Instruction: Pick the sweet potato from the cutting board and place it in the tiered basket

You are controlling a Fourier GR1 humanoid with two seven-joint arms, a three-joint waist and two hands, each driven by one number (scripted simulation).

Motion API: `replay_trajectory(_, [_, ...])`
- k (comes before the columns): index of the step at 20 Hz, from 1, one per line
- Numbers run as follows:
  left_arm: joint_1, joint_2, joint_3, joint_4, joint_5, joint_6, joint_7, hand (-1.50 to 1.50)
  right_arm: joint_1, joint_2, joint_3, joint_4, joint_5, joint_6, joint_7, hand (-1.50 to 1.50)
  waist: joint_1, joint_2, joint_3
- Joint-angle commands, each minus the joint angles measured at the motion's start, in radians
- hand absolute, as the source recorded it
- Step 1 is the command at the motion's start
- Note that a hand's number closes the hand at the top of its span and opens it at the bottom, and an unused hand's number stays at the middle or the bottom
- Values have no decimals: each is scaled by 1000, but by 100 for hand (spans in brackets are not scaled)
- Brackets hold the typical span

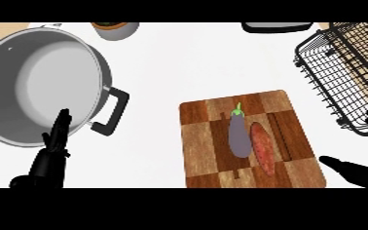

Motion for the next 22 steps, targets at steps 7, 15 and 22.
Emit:
replay_trajectory(7, [-27,-39,-45,104,13,-20,87,0,67,-369,82,-240,239,78,495,-150,19,23,-25])
replay_trajectory(15, [-151,-134,-96,248,-21,-39,89,0,-168,-291,303,-322,524,61,969,-150,80,26,-17])
replay_trajectory(22, [-179,-106,-23,309,19,-103,64,0,-259,-212,441,-255,643,236,1112,-150,76,23,-17])
